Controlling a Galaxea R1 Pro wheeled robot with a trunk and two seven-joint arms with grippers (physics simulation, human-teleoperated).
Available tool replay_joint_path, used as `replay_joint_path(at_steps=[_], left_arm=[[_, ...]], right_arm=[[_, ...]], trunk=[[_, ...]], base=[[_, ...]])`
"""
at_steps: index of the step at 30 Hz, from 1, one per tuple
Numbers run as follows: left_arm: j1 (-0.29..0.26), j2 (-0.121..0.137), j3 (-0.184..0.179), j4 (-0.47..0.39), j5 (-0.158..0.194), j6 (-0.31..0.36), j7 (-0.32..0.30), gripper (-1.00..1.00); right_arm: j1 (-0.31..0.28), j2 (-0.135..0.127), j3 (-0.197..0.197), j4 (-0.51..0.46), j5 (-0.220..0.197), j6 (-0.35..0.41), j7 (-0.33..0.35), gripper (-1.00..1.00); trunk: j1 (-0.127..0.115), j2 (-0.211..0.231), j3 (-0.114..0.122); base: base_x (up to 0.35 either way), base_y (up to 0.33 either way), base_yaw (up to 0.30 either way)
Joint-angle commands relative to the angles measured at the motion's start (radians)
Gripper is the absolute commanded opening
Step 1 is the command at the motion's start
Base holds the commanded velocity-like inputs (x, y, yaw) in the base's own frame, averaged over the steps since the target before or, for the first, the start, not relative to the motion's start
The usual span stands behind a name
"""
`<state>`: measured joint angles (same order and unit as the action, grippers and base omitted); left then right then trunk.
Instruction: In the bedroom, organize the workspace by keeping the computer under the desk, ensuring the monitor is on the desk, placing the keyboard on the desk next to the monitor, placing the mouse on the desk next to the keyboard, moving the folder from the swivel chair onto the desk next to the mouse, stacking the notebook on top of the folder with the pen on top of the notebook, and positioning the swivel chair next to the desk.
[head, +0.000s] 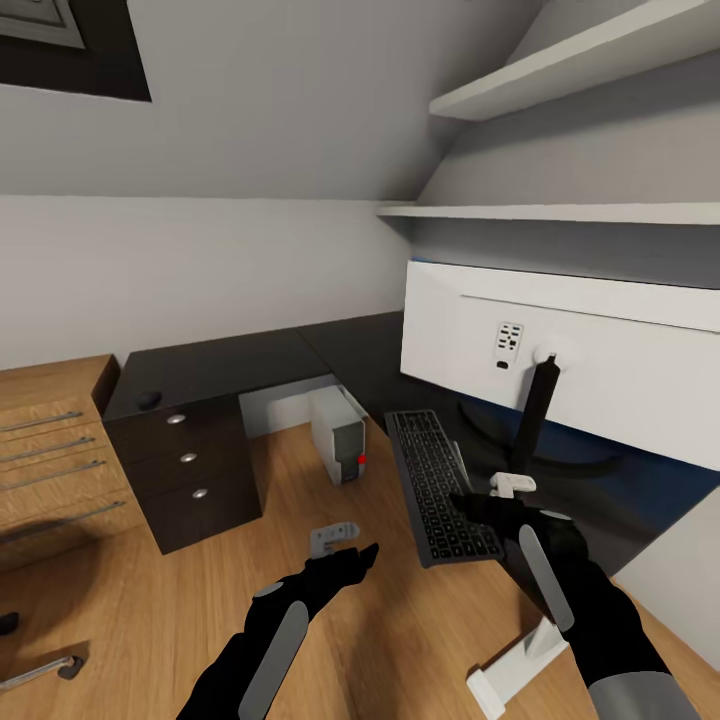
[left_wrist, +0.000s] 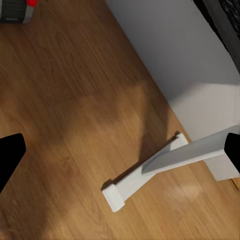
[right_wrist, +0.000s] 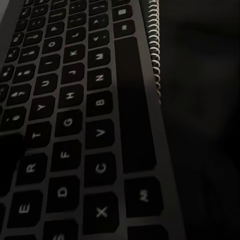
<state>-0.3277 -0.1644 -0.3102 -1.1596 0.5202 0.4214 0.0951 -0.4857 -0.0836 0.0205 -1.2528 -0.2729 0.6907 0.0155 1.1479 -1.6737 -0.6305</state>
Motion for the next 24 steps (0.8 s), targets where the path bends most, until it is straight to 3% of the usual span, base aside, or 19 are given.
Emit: replay_joint_path(at_steps=[1, 11, 24], left_arm=[[-0.001, 0.0, -0.002, -0.002, 0.011, 0.004, 0.009, 1.0], [-0.001, -0.002, -0.002, -0.006, 0.009, -0.001, 0.013, 1.0], [-0.001, 0.011, -0.006, -0.008, 0.009, -0.001, 0.014, 1.0]], right_arm=[[-0.001, -0.001, 0.001, -0.001, 0.001, 0.004, 0.002, 1.0], [0.028, 0.007, 0.005, -0.029, 0.012, 0.012, -0.005, 1.0], [0.005, 0.001, 0.002, 0.012, 0.011, -0.009, -0.005, 1.0]], trunk=[[-0.004, 0.007, 0.002], [-0.004, 0.007, 0.002], [-0.004, 0.007, 0.002]], base=[[0.0, 0.0, 0.0], [0.0, 0.0, 0.0], [0.0, 0.0, 0.0]])
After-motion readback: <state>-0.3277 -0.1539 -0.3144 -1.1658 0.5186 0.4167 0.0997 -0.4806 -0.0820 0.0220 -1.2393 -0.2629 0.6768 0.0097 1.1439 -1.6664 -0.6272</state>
